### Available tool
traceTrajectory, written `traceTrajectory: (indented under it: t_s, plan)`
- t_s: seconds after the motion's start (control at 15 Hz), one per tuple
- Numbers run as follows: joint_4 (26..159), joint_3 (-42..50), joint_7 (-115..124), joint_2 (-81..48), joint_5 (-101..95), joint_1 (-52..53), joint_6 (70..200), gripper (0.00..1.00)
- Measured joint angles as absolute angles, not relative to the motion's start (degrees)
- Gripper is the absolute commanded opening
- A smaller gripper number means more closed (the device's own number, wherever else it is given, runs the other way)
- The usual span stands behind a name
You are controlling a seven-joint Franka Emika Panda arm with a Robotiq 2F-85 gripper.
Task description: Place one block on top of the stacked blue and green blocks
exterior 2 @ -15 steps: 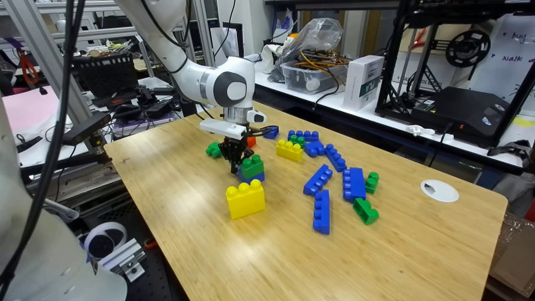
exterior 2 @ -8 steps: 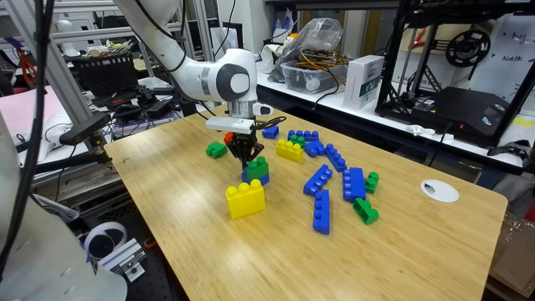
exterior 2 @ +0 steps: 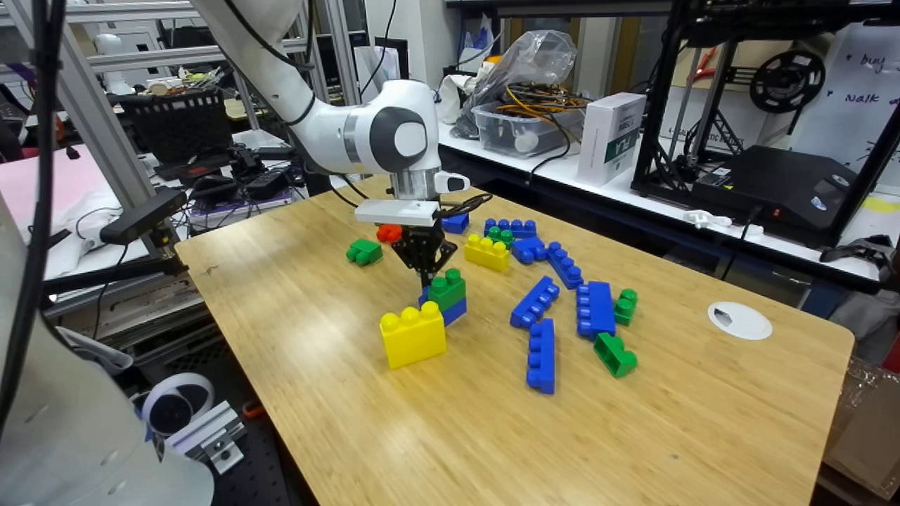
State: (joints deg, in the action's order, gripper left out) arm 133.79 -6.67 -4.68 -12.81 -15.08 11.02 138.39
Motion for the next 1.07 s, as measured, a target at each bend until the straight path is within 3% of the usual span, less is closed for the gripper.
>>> traceTrajectory:
  t_s: [0.53, 1.07]
  plan:
    - [126.39, -6.33, -3.68, -2.61, -7.32, 8.91, 138.49, 0.00]
    - [114.34, -4.78, 8.58, -9.63, -6.83, 7.24, 138.35, 0.00]
